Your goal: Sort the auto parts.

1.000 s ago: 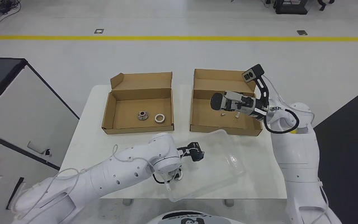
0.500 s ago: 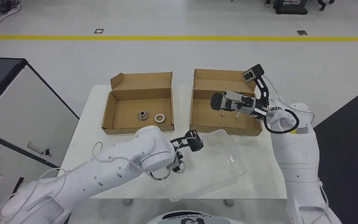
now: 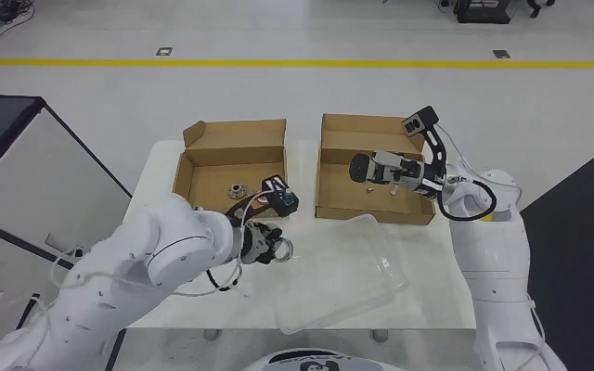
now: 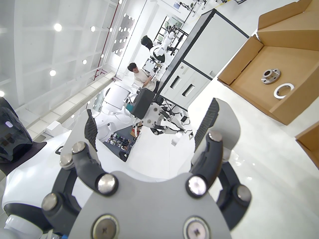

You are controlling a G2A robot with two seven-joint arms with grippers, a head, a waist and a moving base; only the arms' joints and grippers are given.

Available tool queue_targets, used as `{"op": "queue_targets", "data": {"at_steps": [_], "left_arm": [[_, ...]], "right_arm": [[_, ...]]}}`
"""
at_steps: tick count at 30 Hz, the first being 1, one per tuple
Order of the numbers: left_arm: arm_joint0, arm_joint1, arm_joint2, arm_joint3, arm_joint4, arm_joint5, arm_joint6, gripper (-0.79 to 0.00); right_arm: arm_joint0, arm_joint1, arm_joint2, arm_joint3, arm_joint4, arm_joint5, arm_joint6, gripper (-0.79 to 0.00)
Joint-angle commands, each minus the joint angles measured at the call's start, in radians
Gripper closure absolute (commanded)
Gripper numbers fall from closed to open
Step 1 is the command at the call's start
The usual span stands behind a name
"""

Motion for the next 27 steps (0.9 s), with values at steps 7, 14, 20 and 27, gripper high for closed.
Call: {"op": "queue_targets", "data": {"at_steps": [7, 14, 20, 27], "left_arm": [[0.018, 0.004, -0.028, -0.010, -0.008, -0.008, 0.005, 0.000], [0.068, 0.008, -0.110, 0.046, -0.159, 0.005, 0.105, 0.000], [0.143, 0.024, -0.295, 0.089, -0.460, -0.151, 0.153, 0.000], [0.259, 0.039, -0.474, 0.166, -0.798, -0.346, 0.162, 0.000]], "right_arm": [[0.000, 0.000, 0.000, 0.000, 0.000, 0.000, 0.000, -0.785], [0.000, 0.000, 0.000, 0.000, 0.000, 0.000, 0.000, -0.785], [0.000, 0.000, 0.000, 0.000, 0.000, 0.000, 0.000, -0.785], [0.000, 0.000, 0.000, 0.000, 0.000, 0.000, 0.000, -0.785]]}}
